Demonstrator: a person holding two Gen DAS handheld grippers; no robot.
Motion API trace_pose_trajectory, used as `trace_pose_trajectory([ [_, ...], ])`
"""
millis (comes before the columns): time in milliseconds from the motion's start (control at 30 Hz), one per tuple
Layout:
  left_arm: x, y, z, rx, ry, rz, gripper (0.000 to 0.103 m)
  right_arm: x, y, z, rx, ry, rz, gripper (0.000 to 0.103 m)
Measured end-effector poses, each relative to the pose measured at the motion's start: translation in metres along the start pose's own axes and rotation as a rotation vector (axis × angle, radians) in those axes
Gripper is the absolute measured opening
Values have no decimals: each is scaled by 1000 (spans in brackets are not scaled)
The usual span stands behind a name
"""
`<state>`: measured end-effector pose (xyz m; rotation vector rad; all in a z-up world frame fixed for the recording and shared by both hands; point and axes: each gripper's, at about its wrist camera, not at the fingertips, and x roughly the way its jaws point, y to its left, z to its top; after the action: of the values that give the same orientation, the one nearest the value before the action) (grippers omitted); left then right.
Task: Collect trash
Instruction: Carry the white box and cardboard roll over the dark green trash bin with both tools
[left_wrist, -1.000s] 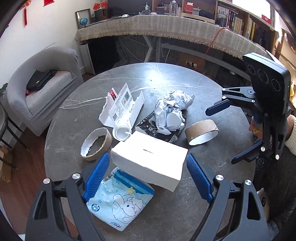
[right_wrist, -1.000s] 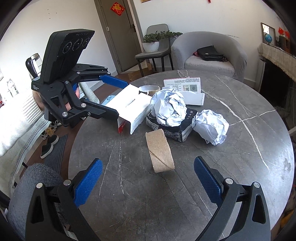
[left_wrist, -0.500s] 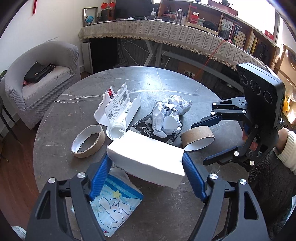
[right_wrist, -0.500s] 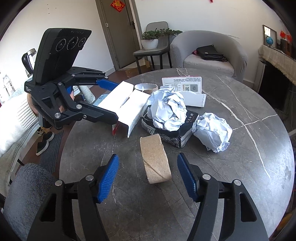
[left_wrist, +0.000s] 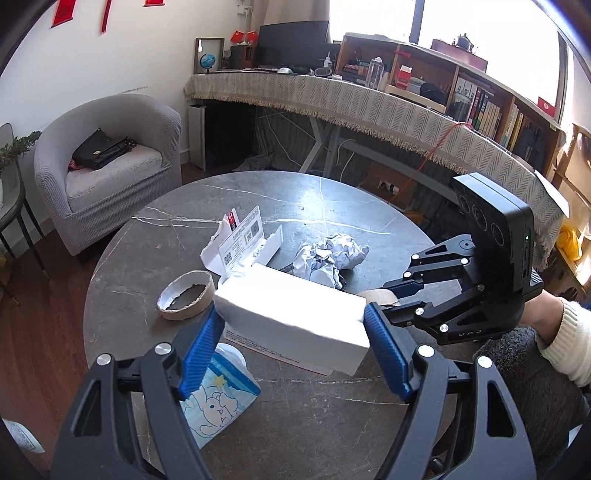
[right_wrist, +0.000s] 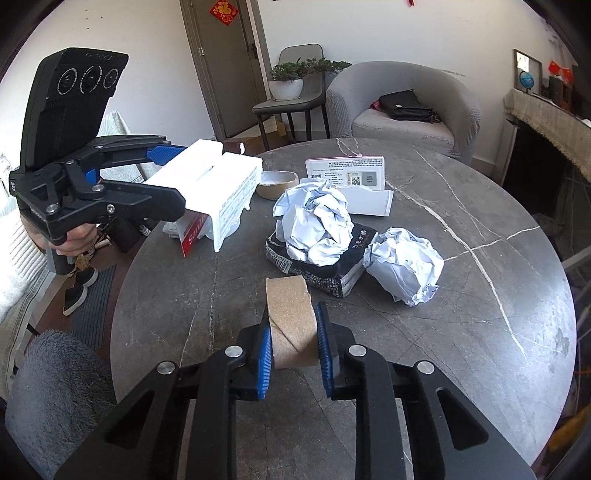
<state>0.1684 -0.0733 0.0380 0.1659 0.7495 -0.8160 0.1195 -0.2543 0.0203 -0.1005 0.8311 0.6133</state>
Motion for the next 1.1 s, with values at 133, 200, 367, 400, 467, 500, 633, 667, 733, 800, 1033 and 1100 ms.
trace_pose_trajectory([
  [133, -14, -8, 0, -9, -23, 29, 79, -9, 6, 5, 4, -27, 0, 21],
  [200, -19, -10, -3, -10, -26, 59, 79, -14, 10, 7, 11, -45, 5, 21],
  [367, -36, -9, -14, -48, -58, 129, 79, -16, 30, 17, 32, -73, -2, 21],
  [400, -40, -8, -17, -57, -66, 147, 79, -18, 35, 19, 32, -81, 0, 21],
  [467, -47, -6, -23, -81, -76, 175, 79, -18, 46, 25, 30, -90, 13, 21],
  [500, -51, -4, -26, -94, -79, 190, 79, -16, 51, 28, 29, -94, 20, 21],
  [633, -66, 5, -39, -138, -89, 253, 79, -7, 73, 40, 21, -94, 42, 21],
  [667, -71, 9, -42, -153, -95, 270, 79, -4, 80, 43, 16, -93, 47, 21],
  [733, -83, 18, -49, -188, -115, 301, 79, 3, 92, 49, 4, -92, 59, 21],
  [800, -94, 29, -58, -223, -134, 347, 79, 11, 105, 54, -7, -89, 70, 21],
  [1033, -125, 68, -104, -356, -143, 487, 79, 38, 149, 71, -43, -74, 110, 21],
  [1100, -130, 80, -122, -389, -136, 513, 79, 48, 161, 75, -51, -66, 124, 21],
])
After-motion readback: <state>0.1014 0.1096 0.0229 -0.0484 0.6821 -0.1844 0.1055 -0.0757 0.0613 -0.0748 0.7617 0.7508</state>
